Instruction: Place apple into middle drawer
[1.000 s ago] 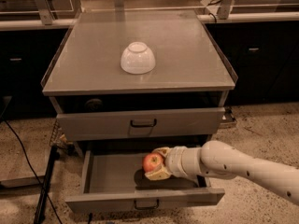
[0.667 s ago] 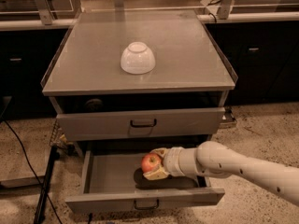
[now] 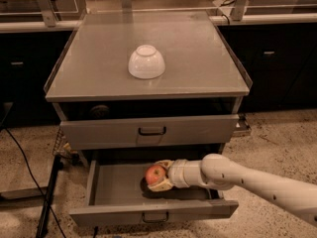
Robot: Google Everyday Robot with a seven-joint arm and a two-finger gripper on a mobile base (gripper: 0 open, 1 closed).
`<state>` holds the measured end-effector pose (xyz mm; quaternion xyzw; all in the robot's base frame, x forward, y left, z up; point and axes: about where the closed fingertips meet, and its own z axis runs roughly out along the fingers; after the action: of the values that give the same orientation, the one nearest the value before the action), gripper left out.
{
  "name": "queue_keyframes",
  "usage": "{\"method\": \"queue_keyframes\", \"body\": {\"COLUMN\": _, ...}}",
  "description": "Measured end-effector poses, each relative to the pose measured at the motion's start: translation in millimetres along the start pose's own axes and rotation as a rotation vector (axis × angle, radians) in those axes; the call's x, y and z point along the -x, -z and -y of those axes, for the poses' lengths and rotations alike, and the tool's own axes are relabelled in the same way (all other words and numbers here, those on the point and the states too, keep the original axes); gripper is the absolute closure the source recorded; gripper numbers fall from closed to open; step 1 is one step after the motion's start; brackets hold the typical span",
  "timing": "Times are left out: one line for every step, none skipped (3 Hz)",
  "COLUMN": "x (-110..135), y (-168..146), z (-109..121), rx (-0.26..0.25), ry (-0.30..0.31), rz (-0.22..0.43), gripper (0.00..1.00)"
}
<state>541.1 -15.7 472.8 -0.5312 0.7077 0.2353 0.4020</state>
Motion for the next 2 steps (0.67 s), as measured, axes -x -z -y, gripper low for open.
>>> {"method": "queue_keyframes", "body": {"x": -9, "y": -19, "z": 2, "rx": 0.016, "ry": 0.005, "rz": 0.019, "gripper": 1.0}}
{"method": "queue_keyframes", "body": {"x": -15, "y": -35, "z": 4, "rx": 0.034, "ry": 0.016, "rz": 0.024, "gripper": 1.0}}
